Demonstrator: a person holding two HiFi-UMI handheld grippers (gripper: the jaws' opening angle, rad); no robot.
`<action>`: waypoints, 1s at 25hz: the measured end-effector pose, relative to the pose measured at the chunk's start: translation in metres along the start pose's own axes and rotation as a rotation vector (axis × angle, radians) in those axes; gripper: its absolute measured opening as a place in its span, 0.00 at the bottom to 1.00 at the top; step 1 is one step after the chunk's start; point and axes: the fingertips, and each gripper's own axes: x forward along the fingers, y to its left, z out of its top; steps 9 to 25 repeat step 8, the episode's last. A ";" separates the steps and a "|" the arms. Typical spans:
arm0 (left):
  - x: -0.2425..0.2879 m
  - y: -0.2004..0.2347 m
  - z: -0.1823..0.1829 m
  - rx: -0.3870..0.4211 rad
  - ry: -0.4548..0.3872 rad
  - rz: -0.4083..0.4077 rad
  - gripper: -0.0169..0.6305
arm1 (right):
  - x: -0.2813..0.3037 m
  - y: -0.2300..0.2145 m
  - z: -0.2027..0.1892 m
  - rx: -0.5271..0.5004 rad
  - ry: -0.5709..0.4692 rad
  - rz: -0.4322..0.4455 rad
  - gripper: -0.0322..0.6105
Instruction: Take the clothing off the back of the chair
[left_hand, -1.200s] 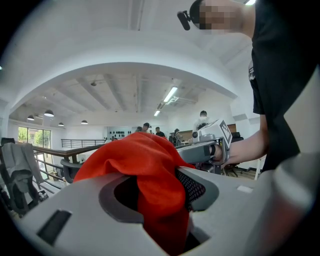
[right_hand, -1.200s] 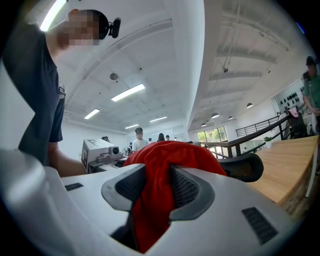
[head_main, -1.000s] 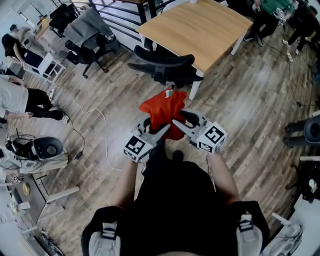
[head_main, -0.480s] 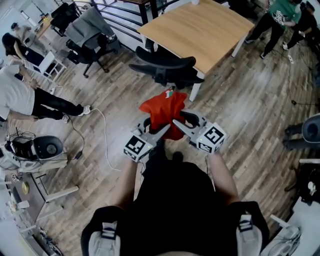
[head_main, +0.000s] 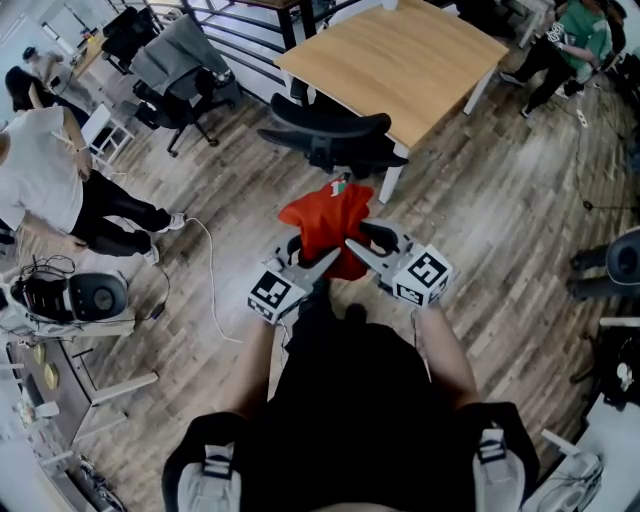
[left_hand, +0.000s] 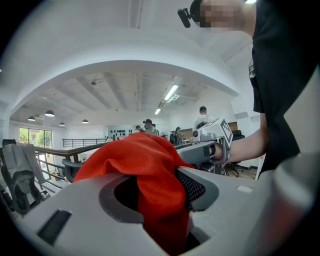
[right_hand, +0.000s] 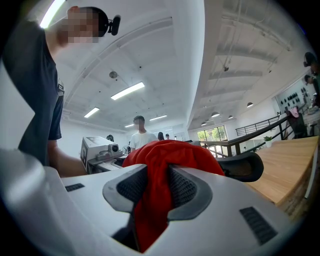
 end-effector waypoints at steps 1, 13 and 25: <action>0.000 -0.001 0.000 0.001 0.000 -0.001 0.32 | 0.000 0.001 0.000 -0.001 0.000 0.000 0.25; -0.001 -0.003 0.001 0.006 0.002 -0.004 0.32 | -0.003 0.002 0.000 0.003 -0.001 -0.001 0.25; -0.001 -0.003 0.001 0.006 0.002 -0.004 0.32 | -0.003 0.002 0.000 0.003 -0.001 -0.001 0.25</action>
